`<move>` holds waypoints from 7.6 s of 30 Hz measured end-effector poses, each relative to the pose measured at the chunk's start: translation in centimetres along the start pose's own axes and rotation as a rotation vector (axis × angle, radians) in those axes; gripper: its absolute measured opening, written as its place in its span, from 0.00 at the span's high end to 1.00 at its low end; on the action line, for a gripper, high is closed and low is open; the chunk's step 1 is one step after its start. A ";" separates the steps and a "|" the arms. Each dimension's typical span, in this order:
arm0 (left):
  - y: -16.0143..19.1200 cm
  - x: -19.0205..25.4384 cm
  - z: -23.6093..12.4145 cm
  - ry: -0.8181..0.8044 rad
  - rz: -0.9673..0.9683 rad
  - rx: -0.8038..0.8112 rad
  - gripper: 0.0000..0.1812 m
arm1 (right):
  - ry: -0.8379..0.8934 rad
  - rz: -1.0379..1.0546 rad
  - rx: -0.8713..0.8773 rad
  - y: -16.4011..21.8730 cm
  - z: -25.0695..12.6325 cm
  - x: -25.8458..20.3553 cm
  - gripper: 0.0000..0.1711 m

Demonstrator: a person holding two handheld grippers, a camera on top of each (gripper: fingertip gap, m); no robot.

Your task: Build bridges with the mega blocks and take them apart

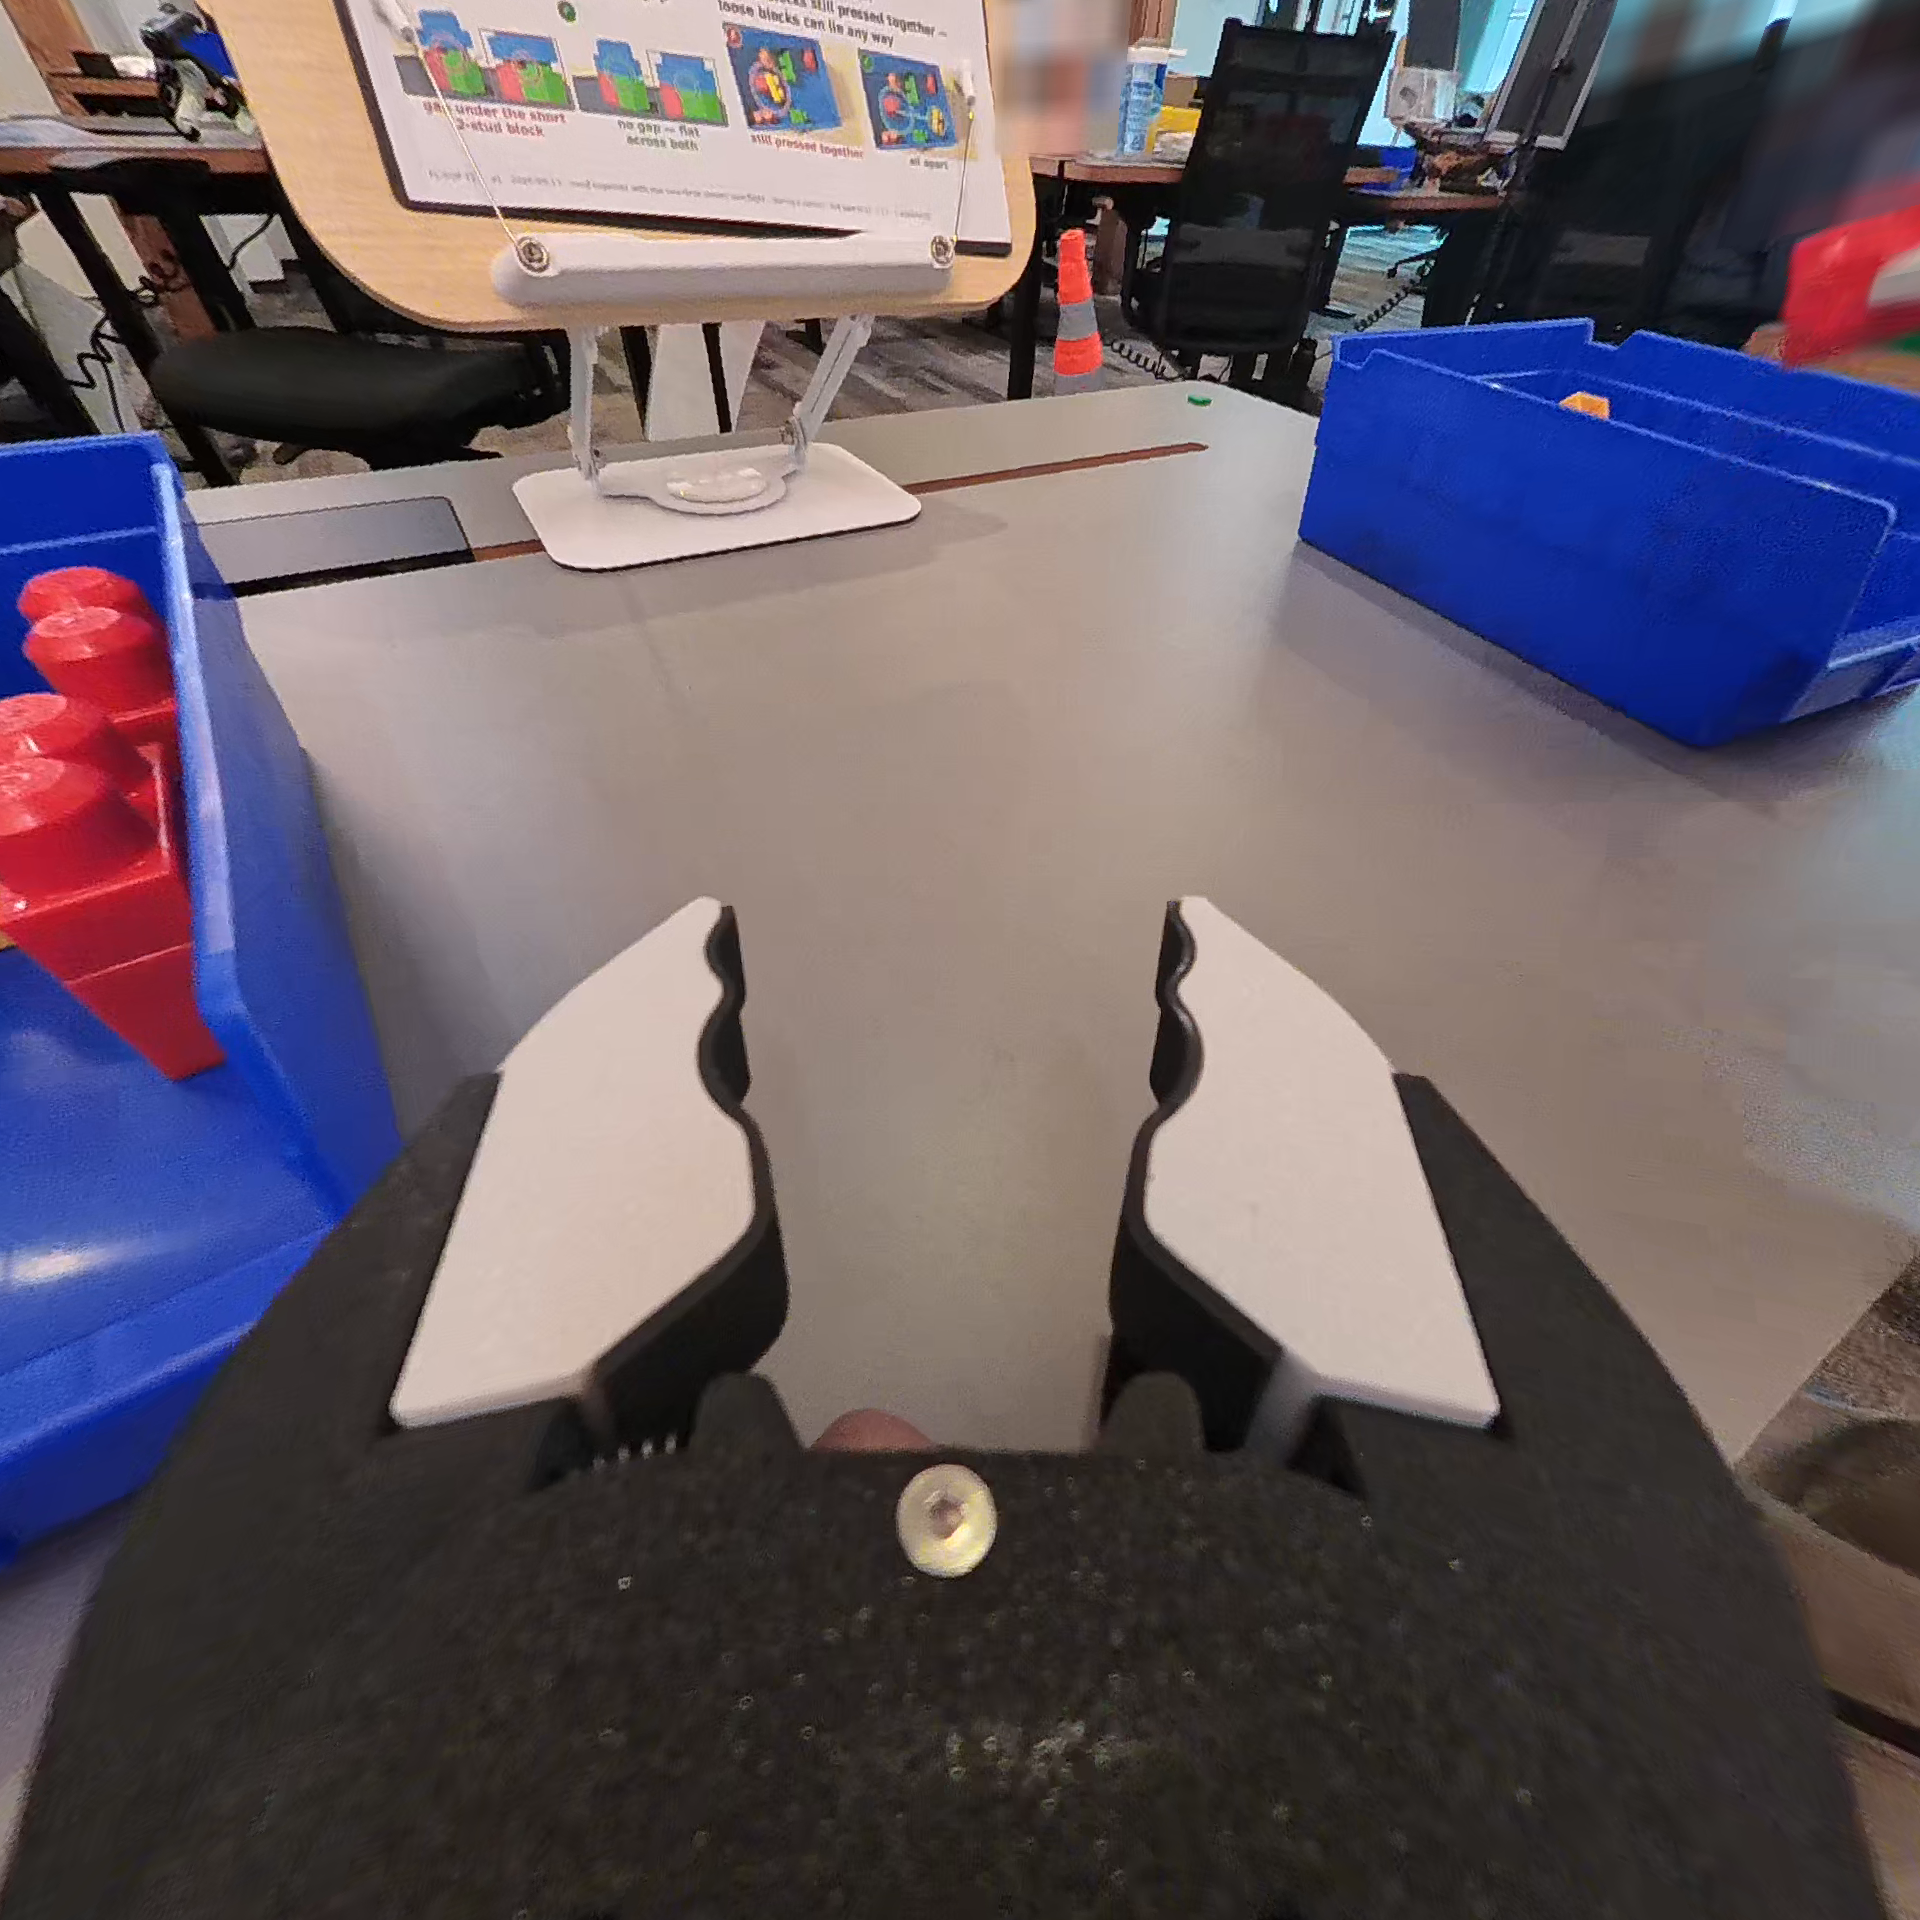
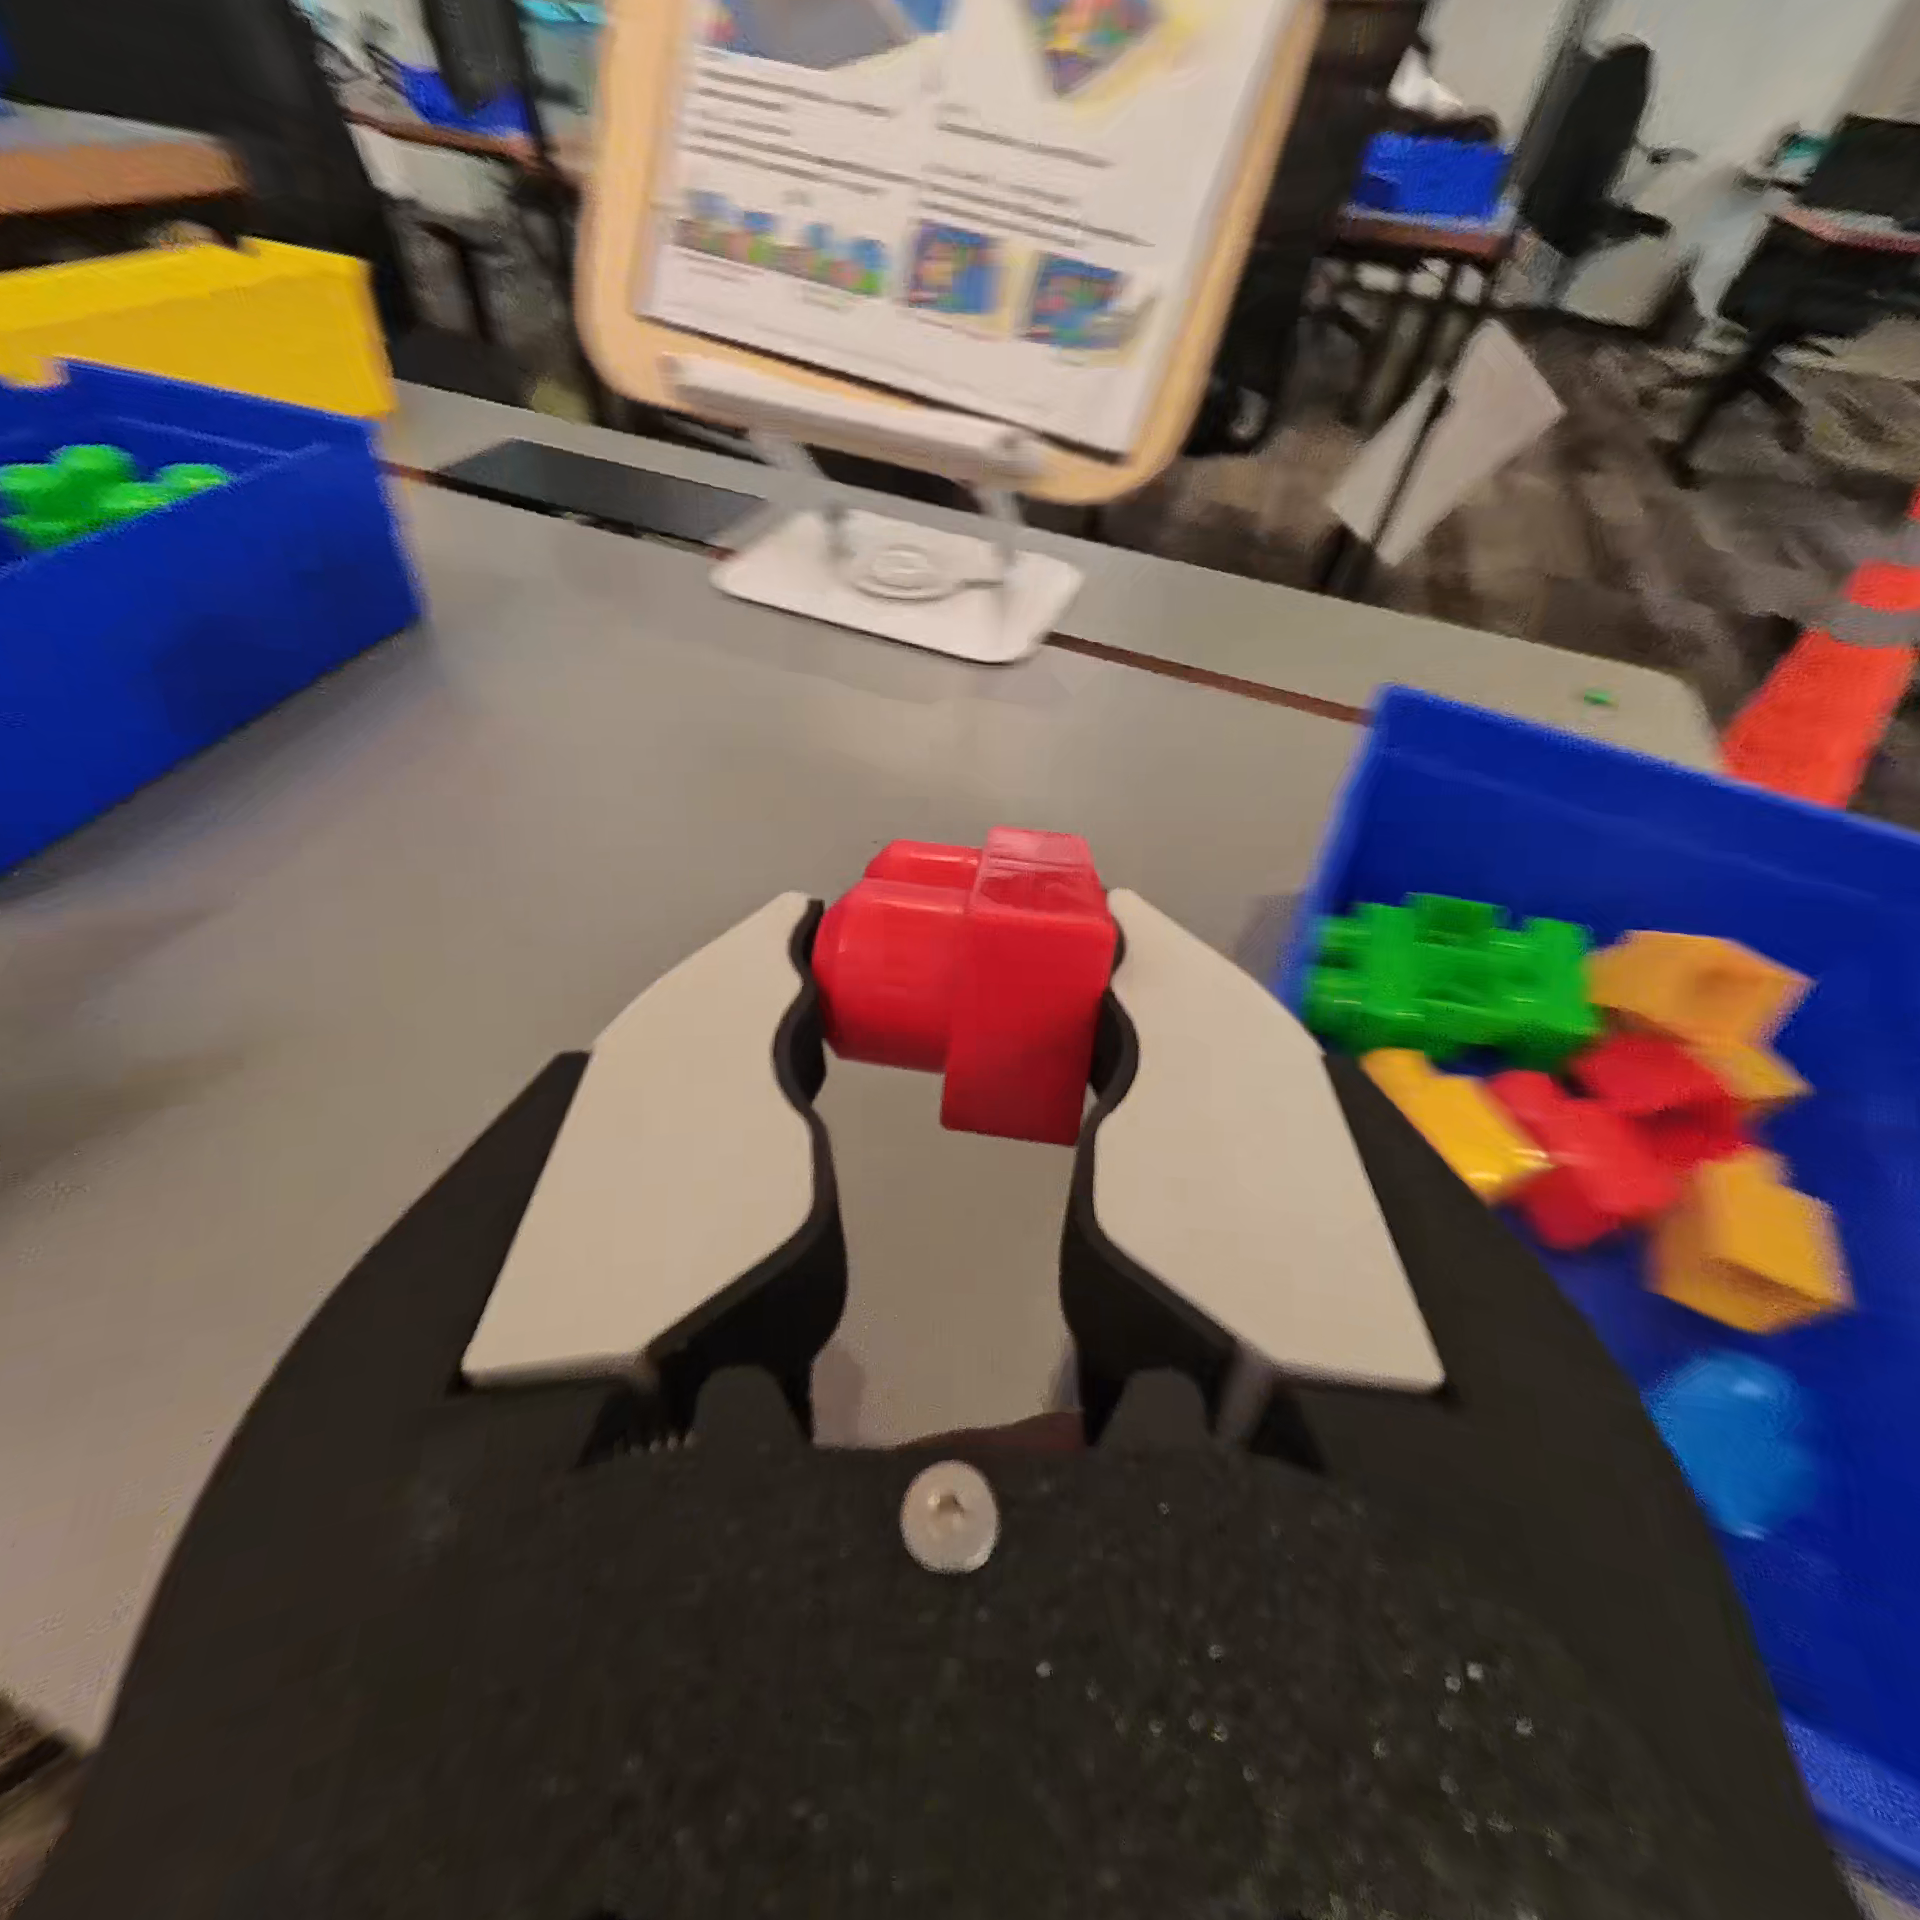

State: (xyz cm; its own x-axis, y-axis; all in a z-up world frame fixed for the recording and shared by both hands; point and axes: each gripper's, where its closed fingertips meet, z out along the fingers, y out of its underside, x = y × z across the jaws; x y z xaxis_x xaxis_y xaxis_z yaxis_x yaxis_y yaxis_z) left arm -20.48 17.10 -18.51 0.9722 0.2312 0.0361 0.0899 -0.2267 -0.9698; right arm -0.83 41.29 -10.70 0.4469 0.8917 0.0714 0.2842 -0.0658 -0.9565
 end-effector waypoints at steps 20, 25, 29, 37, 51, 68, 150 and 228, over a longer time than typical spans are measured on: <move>0.1 0.2 0.0 0.012 -0.005 -0.023 0.60 | 0.378 0.033 -0.584 10.9 6.5 20.1 0.50; -0.8 -0.8 -1.0 -0.036 0.015 -0.008 0.60 | 0.287 -0.044 -0.266 3.1 2.7 12.6 0.47; -0.5 -2.0 -2.7 -0.112 -0.002 -0.001 0.60 | 0.072 -0.121 -0.015 0.7 0.5 -0.7 0.49; 0.9 -3.9 -5.2 -0.250 -0.057 -0.035 0.61 | -0.152 -0.176 -0.038 8.1 1.3 -15.1 0.53; -3.6 -18.9 0.0 -0.403 -0.121 -0.432 0.61 | -0.202 -0.015 0.011 5.9 1.1 -11.9 0.52; 4.7 -21.7 5.4 -0.307 -0.143 -0.904 0.79 | -0.250 0.061 0.018 5.9 -0.4 -10.3 0.53; -1.0 5.2 1.7 0.307 0.199 -0.033 0.79 | 0.110 0.090 -0.022 3.1 -3.4 7.1 0.79; -9.3 9.0 1.6 0.999 -0.642 -0.073 0.80 | -0.533 -0.731 0.490 0.7 -0.1 -19.5 0.79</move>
State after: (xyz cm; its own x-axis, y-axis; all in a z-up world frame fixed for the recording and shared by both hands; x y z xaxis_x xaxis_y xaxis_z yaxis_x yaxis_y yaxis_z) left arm -12.91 22.75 -9.56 0.4795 -0.5102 0.7140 0.6028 -0.3997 -0.6905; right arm -9.24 23.85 -12.69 -0.1648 0.7312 0.6619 -0.0953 0.6562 -0.7486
